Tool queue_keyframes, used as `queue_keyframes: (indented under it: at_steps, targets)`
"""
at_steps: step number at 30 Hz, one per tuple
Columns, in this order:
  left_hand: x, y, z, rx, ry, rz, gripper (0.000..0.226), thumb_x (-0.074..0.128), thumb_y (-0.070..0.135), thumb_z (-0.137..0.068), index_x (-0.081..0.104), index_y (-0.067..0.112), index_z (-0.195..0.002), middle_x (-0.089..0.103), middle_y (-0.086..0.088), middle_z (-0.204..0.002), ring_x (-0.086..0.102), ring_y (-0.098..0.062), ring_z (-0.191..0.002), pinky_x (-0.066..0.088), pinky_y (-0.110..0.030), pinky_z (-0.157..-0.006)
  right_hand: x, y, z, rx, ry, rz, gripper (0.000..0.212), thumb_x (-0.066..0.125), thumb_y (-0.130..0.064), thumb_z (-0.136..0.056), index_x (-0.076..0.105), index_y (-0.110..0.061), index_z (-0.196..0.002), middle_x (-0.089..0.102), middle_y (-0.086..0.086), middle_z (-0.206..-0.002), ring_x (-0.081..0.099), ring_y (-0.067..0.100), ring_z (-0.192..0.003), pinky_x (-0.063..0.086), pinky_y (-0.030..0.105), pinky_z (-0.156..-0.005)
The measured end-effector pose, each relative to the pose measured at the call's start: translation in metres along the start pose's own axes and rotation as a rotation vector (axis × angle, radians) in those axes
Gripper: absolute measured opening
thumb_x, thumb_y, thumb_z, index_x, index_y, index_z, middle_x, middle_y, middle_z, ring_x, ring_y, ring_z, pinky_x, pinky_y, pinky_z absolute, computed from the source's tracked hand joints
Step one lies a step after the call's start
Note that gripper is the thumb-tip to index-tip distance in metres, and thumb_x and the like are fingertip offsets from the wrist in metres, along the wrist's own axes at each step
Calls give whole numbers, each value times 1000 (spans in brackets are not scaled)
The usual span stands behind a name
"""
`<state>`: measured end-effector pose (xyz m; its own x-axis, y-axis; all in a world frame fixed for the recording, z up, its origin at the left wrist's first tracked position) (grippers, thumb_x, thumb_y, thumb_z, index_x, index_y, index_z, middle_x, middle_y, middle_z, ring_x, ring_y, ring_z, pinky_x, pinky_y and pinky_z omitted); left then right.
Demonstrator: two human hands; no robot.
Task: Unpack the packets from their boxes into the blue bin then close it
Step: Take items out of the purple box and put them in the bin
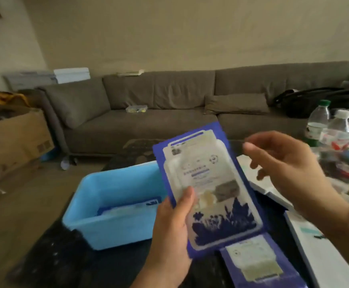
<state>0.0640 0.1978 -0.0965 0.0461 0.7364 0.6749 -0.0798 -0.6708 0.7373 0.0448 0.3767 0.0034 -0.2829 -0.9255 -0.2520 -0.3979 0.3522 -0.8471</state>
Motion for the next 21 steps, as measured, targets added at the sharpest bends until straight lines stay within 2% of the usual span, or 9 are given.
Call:
queue_keyframes:
  at_steps: [2, 5, 8, 10, 12, 14, 16, 18, 21]
  targets:
    - [-12, 16, -1, 55, 109, 146, 27, 57, 25, -89, 67, 22, -115, 76, -11, -104, 75, -28, -92, 54, -49, -88, 32, 13, 16, 194, -225, -168, 45, 63, -49, -69, 65, -29, -109, 76, -3, -90, 73, 18, -78, 60, 48, -71]
    - [-25, 30, 0, 110, 208, 184, 29, 61, 32, -84, 65, 29, -113, 77, -7, -104, 74, -28, -94, 51, -55, -95, 82, 11, 26, 271, -552, -112, 38, 64, -36, -76, 66, -19, -110, 77, 4, -95, 75, 24, -85, 60, 53, -76]
    - [-43, 54, -1, 223, 281, 167, 30, 64, 28, -80, 66, 26, -110, 77, -5, -102, 75, -24, -90, 55, -47, -86, 106, 3, 5, 231, -601, 68, 20, 65, -25, -83, 67, -20, -103, 77, -2, -87, 75, 18, -77, 62, 39, -68]
    - [-75, 88, 1, 427, 411, 30, 24, 66, 20, -84, 66, 29, -106, 76, -5, -104, 74, -17, -95, 56, -38, -78, 118, -10, -18, 114, -576, 171, 13, 66, -17, -88, 67, -21, -100, 77, -4, -81, 75, 15, -69, 61, 32, -59]
    - [-110, 132, 13, 699, 572, -158, 26, 65, 8, -91, 64, 31, -103, 73, -7, -108, 70, -13, -102, 54, -30, -84, 132, -20, -40, 11, -569, 284, 11, 67, -14, -89, 66, -25, -94, 76, -6, -74, 72, 11, -60, 59, 28, -53]
    - [-141, 164, 21, 846, 706, -343, 34, 62, 2, -93, 60, 34, -104, 71, 2, -110, 68, -9, -105, 51, -23, -90, 155, -20, -56, -42, -641, 425, 13, 66, -17, -90, 64, -30, -91, 74, -5, -73, 71, 10, -57, 57, 23, -51]
    - [-167, 178, 18, 799, 780, -564, 33, 63, 6, -93, 60, 38, -101, 69, 9, -113, 65, -4, -106, 49, -24, -95, 187, -13, -62, -35, -772, 498, 13, 64, -18, -92, 64, -30, -93, 75, -3, -79, 72, 9, -60, 57, 24, -53]
    - [-189, 177, 5, 614, 778, -810, 26, 64, 14, -93, 61, 36, -105, 67, 9, -117, 62, -11, -113, 49, -35, -100, 219, -1, -62, -3, -902, 552, 10, 62, -18, -94, 66, -24, -99, 75, -1, -85, 74, 10, -67, 60, 27, -58]
    - [-204, 169, -5, 409, 736, -977, 23, 63, 16, -93, 61, 33, -108, 66, 11, -112, 61, -13, -111, 50, -37, -94, 258, 19, -60, 47, -1051, 664, 15, 62, -18, -95, 66, -20, -109, 74, -1, -95, 75, 15, -81, 63, 33, -71]
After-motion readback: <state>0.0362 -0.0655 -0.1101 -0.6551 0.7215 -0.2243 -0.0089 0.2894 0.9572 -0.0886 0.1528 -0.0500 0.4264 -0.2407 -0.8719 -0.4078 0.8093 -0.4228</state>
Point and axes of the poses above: each hand's wrist, its own z-axis away from the middle knuckle, its own x-axis out of the palm, y = z × x, the point moved 8 cm from there along -z, towards the middle knuckle
